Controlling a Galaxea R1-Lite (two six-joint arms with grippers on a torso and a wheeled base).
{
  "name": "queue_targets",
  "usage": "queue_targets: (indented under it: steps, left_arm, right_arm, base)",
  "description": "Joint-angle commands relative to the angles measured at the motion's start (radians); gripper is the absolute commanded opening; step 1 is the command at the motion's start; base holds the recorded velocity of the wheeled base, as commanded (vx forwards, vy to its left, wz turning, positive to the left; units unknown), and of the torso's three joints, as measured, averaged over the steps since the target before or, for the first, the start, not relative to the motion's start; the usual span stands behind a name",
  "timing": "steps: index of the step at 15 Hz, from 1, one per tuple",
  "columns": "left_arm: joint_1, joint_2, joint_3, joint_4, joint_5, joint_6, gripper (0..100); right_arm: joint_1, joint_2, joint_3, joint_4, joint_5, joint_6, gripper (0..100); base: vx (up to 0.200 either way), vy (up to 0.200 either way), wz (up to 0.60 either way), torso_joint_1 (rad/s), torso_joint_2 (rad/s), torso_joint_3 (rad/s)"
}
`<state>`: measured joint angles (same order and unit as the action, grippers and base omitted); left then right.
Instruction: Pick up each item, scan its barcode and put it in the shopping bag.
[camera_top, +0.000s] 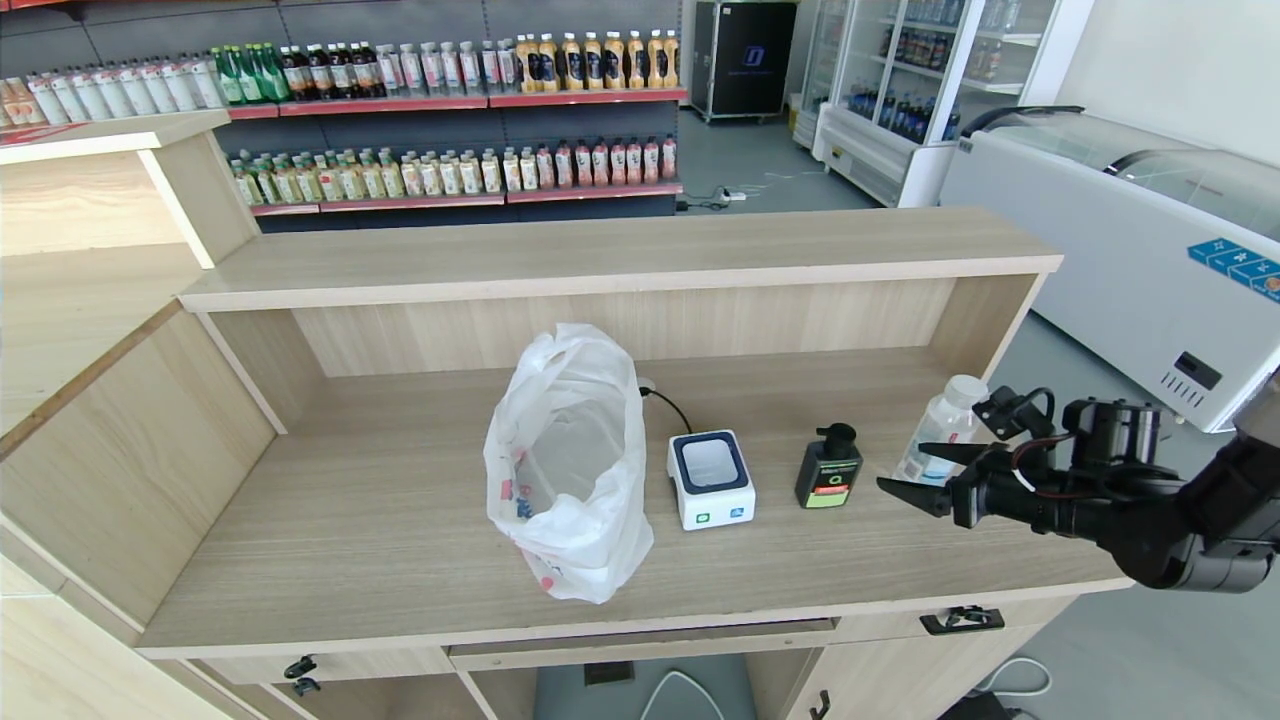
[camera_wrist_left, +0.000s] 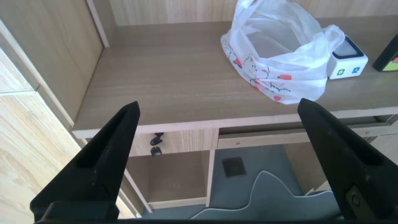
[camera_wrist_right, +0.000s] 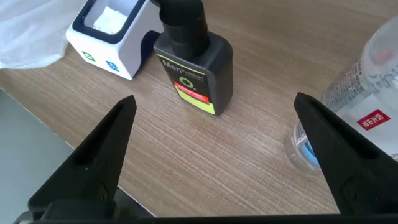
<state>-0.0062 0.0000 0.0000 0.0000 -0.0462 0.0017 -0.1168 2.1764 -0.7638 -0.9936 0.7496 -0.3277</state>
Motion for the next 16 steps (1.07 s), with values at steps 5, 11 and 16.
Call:
queue_targets:
  steps: [5, 11, 16]
  left_arm:
    - [0.000, 0.002, 0.000, 0.000, 0.000, 0.000, 100]
    - [0.000, 0.002, 0.000, 0.000, 0.000, 0.000, 100]
    - [0.000, 0.002, 0.000, 0.000, 0.000, 0.000, 100]
  right_arm:
    - [0.003, 0.103, -0.121, 0.003, 0.093, -0.001, 100]
    - [0.014, 0.146, -0.143, 0.009, 0.134, -0.002, 100]
    - [0.028, 0.168, -0.143, 0.004, 0.186, -0.002, 0]
  base:
    - [0.000, 0.000, 0.00, 0.000, 0.00, 0.000]
    - [0.000, 0.000, 0.00, 0.000, 0.00, 0.000]
    - [0.000, 0.000, 0.00, 0.000, 0.00, 0.000]
